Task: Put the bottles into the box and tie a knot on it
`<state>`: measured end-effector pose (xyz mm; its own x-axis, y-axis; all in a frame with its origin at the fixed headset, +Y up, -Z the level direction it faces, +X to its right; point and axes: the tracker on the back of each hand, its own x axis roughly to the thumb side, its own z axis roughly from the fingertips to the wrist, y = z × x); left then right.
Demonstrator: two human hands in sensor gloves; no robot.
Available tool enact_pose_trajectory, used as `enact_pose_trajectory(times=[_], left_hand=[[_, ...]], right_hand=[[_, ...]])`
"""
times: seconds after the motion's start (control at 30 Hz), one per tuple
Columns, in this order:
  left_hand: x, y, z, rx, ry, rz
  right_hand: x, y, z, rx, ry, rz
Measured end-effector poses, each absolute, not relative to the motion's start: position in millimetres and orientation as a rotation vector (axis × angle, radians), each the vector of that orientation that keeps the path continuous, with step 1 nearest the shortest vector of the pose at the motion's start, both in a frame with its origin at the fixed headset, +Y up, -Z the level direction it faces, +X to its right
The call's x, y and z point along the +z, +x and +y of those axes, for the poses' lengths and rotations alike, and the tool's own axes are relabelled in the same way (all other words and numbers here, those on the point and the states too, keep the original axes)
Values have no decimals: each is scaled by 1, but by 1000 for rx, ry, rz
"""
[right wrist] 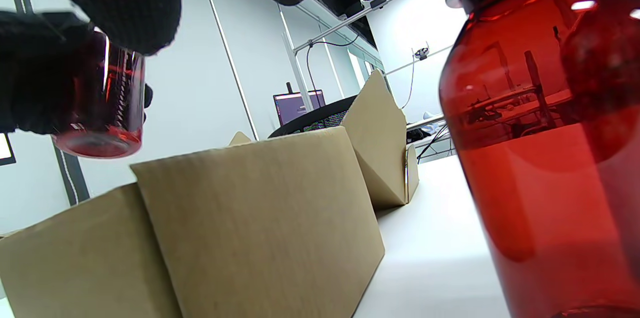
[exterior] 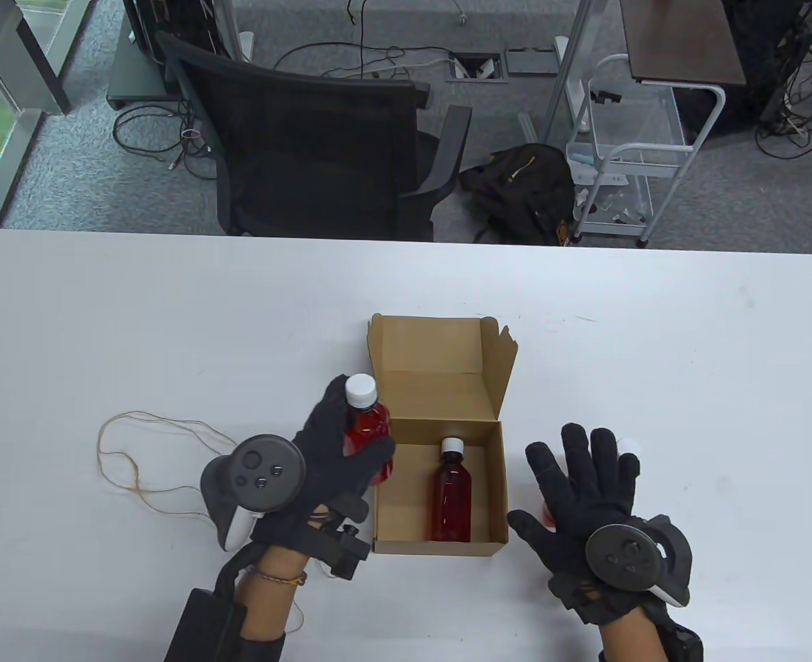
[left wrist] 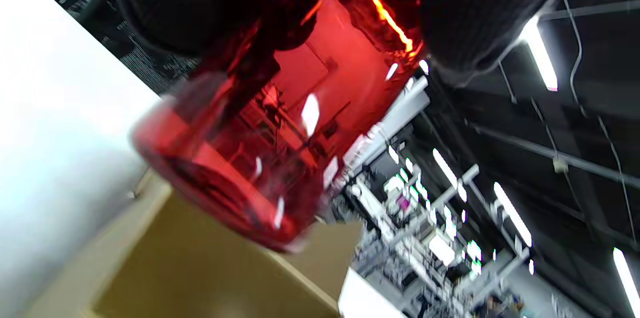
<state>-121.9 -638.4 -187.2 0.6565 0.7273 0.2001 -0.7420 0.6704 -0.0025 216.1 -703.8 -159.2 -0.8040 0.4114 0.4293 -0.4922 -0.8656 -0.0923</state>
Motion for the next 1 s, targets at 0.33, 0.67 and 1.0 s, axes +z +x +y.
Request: enact_pose_trajectory(times=[0.33,0.67,1.0], left_hand=[[-198,-48,-664,379,-129,-84],[-210,-20,-699,60,-248,30],[-225,-16,-734,173,-459,86]], right_hand=[[-159,219,-702,2566,548,-278],[-159,219,-702,2559,559,-292],[-160,218,-703,2577,556,-277]])
